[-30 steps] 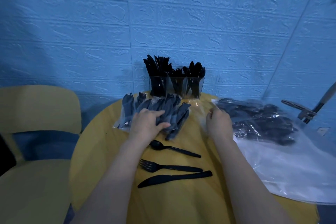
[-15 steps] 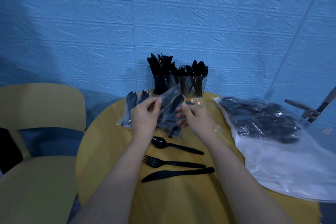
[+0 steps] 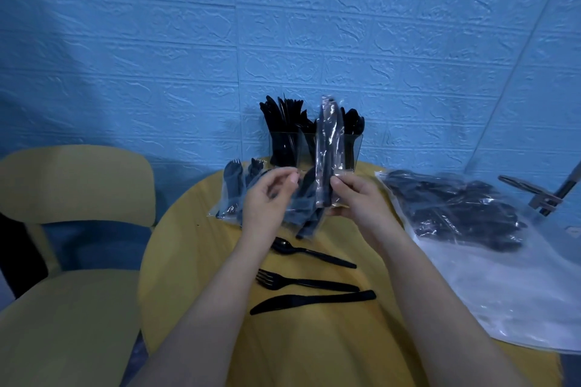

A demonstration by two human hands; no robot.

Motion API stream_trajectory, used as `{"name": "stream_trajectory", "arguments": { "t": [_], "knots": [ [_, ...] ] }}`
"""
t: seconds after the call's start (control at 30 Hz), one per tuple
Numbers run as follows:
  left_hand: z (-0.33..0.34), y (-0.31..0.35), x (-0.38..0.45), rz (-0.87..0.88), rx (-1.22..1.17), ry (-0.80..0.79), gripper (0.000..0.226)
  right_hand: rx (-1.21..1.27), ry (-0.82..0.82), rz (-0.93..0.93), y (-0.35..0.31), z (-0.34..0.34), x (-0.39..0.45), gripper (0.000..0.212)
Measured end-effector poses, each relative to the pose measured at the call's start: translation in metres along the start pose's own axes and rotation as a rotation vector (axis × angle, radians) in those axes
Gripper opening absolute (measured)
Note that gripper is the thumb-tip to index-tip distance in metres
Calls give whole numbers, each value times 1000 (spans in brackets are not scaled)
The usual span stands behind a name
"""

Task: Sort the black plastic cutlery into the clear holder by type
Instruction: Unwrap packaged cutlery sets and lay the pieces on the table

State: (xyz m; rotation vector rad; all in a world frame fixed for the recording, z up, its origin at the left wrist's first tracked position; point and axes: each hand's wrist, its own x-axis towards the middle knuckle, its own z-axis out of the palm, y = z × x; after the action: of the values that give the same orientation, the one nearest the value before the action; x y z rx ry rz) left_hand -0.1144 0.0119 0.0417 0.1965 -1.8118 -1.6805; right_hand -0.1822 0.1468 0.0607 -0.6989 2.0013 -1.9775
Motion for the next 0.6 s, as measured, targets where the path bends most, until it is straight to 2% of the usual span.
{"name": "stream_trajectory", "arguments": {
  "t": [0.07, 0.17, 0.33, 0.43, 0.5, 0.53, 0.57, 0.6],
  "knots": [
    [-4, 2, 2, -147, -109, -74, 30, -64, -61, -19, -1, -1, -2, 18],
    [-4, 4, 1, -260, -191, -198, 33, -185, -113, -64, 0, 3, -3, 15],
    [-11, 3, 4, -257, -330, -81, 17, -126, -45, -92, 4, 11, -2, 5],
    [-11, 9, 3, -315, -397, -79, 26, -89, 51, -121, 6, 9, 0, 7],
    [-13, 11, 7, -325, -477, 6, 47, -119, 128, -153, 4, 5, 1, 12],
    [-17, 11, 9, -293, -483, 113, 55, -130, 149, -172, 2, 1, 0, 14],
    [-23, 12, 10, -212, -397, 264, 57, -163, 159, -194, 0, -3, 0, 16],
    [-29, 12, 11, -81, -202, 417, 56, -230, 152, -219, -2, -9, -1, 16]
  ]
}}
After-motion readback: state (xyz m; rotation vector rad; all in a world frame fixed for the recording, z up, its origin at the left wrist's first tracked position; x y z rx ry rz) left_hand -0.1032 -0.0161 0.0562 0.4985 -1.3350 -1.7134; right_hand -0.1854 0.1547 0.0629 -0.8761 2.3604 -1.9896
